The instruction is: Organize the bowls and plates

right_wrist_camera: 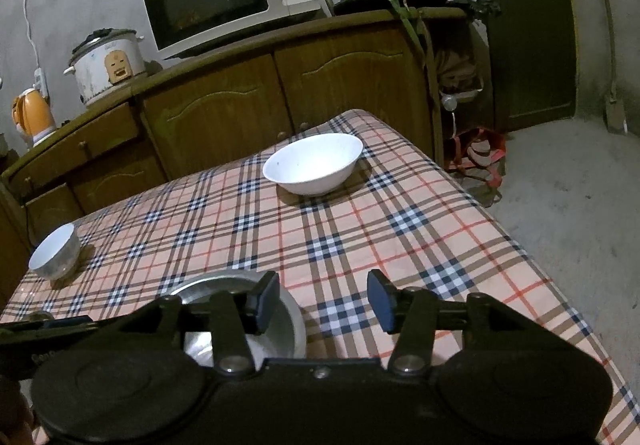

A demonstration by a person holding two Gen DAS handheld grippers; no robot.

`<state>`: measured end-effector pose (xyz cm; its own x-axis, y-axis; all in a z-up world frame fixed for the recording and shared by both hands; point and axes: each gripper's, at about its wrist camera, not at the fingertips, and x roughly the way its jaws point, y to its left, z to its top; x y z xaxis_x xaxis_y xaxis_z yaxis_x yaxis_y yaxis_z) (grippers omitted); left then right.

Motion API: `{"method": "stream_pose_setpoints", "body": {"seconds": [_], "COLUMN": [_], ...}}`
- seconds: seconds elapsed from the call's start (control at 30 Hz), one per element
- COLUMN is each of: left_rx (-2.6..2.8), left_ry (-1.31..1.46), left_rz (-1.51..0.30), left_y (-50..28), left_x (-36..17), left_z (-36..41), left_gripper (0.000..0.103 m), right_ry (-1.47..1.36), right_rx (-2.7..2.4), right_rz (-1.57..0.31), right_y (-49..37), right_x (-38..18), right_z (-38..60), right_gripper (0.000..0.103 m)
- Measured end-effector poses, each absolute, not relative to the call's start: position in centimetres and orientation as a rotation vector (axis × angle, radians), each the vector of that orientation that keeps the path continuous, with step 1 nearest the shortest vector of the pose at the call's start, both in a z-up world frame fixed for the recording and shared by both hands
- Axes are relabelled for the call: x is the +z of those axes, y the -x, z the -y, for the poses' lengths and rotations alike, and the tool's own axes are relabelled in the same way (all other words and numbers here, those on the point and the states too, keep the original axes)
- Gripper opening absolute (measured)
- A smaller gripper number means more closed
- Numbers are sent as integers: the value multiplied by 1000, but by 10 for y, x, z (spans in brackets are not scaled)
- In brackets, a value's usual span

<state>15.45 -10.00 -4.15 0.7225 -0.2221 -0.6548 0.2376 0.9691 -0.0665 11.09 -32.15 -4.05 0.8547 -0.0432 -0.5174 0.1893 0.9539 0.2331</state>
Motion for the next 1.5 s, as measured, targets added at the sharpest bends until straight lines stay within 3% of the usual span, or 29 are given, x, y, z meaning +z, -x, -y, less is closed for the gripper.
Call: {"method": "stream_pose_setpoints", "body": {"seconds": [0.87,1.5], "left_rx": [-274,-350], "left_ry": [-50,-73], "left_rz": [-711,-748], "left_y": [-198,-323], "left_x": [-28,-26], "left_z": [121,166], "left_gripper": [63,70], "right_ry": [-268,-303], "right_rx": [-141,-137], "right_rz": [-496,-509], "right_y": [-145,-262], "right_x": [-28,-24], "right_z": [351,402], "right_gripper": [64,69]}}
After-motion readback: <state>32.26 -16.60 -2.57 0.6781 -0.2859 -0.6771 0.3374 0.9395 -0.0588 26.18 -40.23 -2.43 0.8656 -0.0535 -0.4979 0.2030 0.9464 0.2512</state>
